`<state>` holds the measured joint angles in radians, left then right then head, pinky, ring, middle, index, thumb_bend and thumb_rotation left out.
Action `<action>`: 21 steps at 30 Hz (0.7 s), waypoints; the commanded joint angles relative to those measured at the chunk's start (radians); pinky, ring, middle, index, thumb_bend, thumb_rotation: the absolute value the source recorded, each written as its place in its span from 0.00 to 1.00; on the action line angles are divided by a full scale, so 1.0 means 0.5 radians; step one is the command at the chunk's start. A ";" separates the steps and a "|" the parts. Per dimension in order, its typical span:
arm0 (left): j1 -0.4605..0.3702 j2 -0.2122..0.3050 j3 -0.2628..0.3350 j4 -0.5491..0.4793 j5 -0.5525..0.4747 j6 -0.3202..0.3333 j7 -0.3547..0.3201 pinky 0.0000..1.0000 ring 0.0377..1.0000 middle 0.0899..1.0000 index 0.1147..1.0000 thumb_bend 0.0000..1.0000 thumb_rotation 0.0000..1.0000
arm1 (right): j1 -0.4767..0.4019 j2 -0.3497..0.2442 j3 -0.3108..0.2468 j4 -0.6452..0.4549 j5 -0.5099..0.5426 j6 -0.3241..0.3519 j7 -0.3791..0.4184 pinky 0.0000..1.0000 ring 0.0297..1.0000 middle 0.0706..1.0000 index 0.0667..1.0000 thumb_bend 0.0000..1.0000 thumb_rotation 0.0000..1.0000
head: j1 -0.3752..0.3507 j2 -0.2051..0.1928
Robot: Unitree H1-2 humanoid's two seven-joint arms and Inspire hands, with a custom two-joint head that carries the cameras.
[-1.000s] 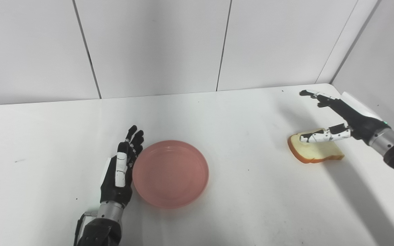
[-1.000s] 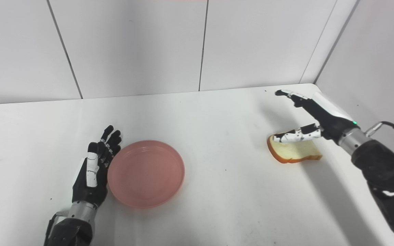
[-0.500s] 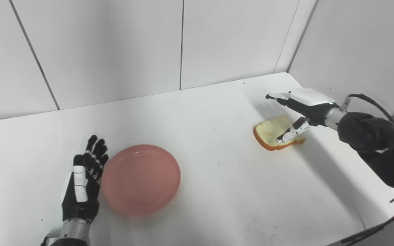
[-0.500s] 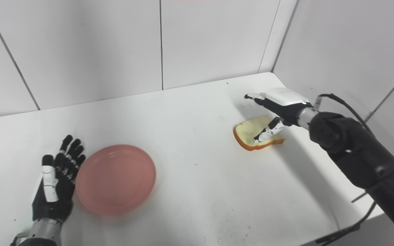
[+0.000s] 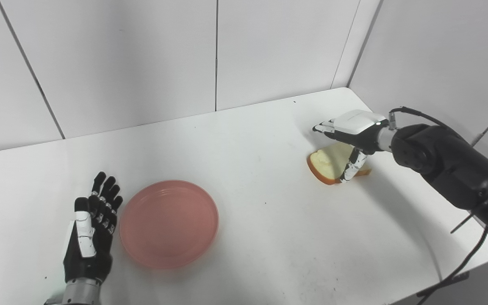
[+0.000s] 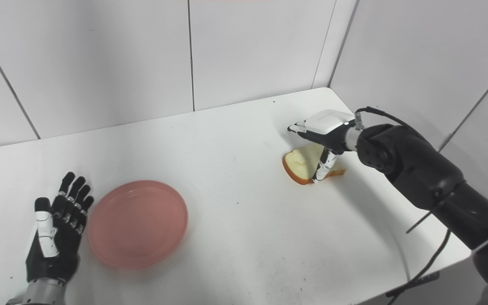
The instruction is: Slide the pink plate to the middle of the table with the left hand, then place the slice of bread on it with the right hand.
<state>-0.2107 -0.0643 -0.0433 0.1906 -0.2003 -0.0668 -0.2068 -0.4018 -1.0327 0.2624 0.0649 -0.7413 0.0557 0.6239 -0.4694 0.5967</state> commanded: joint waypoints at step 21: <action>0.040 -0.022 -0.007 -0.113 -0.013 0.053 0.003 0.99 0.98 0.96 0.94 0.77 1.00 | -0.234 0.065 0.126 0.282 -0.114 -0.106 0.080 0.91 0.92 0.93 0.91 0.96 0.13 | 0.013 0.023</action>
<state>-0.1924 -0.0705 -0.0441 0.1567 -0.2007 -0.0387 -0.2056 -0.4863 -0.9770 0.3439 0.2056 -0.8097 0.0199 0.6689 -0.4633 0.6090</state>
